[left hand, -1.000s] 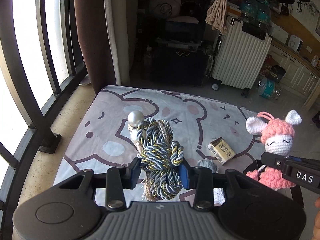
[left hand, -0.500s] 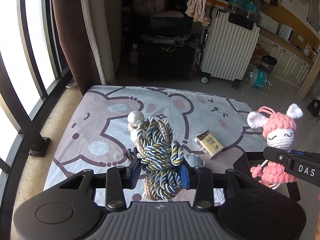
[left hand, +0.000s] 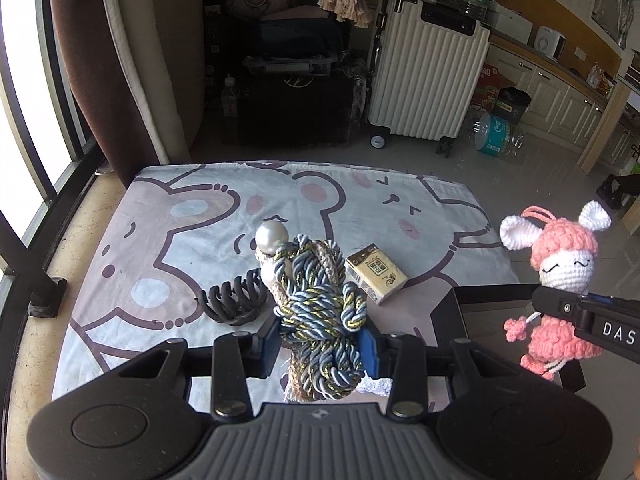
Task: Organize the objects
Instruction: 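Lift the bunny with the right tool while the left tool carries the tassel toward the black box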
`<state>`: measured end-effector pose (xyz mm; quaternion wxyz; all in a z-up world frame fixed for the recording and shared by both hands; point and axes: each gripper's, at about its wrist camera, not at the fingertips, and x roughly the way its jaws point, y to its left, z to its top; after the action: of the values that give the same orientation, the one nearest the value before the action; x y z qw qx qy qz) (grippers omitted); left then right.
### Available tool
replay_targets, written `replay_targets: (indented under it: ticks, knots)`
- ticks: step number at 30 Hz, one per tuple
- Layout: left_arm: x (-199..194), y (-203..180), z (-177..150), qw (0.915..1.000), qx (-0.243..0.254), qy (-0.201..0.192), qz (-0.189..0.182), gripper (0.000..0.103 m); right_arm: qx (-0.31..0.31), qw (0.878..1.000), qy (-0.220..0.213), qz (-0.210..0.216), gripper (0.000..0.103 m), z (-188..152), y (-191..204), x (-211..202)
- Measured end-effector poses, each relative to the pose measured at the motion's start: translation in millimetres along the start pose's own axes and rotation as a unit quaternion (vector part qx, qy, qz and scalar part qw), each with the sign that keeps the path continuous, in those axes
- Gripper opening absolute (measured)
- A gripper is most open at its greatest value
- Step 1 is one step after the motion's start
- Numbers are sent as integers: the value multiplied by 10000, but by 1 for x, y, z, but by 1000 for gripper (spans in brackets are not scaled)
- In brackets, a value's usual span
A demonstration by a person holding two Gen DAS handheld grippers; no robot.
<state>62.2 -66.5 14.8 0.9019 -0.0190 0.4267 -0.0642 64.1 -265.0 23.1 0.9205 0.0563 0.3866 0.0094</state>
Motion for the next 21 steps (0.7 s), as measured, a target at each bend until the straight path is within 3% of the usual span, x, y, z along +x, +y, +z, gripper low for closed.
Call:
replay_targets:
  ticks: [21]
  knots:
    - [27, -63, 1, 9985, 408, 170, -311, 42, 307, 9988, 76, -380, 32, -9, -67, 1]
